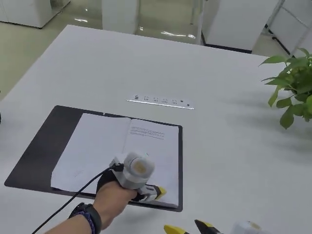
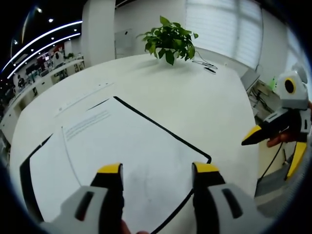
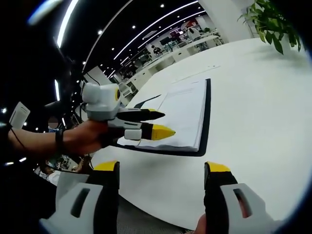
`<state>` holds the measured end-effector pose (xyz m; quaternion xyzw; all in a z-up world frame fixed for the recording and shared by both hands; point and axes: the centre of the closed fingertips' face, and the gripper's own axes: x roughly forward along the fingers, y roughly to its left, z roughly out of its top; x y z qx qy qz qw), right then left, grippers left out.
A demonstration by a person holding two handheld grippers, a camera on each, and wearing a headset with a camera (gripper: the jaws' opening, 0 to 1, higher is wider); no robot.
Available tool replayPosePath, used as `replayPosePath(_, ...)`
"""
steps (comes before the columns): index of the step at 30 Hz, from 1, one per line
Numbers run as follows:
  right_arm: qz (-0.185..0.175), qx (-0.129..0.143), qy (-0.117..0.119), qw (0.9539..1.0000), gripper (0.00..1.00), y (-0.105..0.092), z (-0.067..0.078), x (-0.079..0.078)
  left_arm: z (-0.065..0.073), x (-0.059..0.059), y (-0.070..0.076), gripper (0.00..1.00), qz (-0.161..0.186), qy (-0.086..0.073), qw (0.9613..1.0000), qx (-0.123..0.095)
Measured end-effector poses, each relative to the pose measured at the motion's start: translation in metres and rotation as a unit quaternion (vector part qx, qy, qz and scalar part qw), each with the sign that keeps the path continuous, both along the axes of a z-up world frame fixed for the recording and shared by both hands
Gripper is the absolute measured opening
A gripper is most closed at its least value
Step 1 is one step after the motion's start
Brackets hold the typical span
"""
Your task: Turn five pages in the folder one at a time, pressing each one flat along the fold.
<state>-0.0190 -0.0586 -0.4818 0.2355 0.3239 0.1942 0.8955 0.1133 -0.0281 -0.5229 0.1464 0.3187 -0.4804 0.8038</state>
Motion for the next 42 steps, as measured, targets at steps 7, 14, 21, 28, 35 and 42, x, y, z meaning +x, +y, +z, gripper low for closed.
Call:
replayPosePath(7,0.012,-0.010,0.004,0.9999,0.71,0.000,-0.002,-0.003,-0.009,-0.001,-0.005,0.53,0.000,-0.002,1.0000,0.006)
replayPosePath(14,0.011,-0.012,0.002,0.9999,0.72,-0.002,0.001,0.001,-0.024,-0.005,-0.005,0.49,0.004,0.009,0.9997,0.023)
replayPosePath(21,0.007,-0.013,0.003,0.9999,0.72,-0.006,0.001,0.004,-0.024,-0.004,-0.004,0.48,0.007,0.007,0.9997,0.024)
replayPosePath(28,0.004,-0.012,0.003,0.9999,0.72,-0.006,0.002,0.004,-0.024,-0.001,-0.006,0.45,0.013,0.008,0.9997,0.019)
replayPosePath(35,-0.007,-0.005,0.002,1.0000,0.71,-0.010,0.003,0.004,-0.025,0.002,-0.006,0.42,0.031,0.007,0.9994,0.012)
replayPosePath(42,-0.021,-0.003,-0.013,0.9997,0.71,-0.017,0.012,0.008,-0.026,0.002,-0.007,0.41,0.029,-0.004,0.9996,0.003)
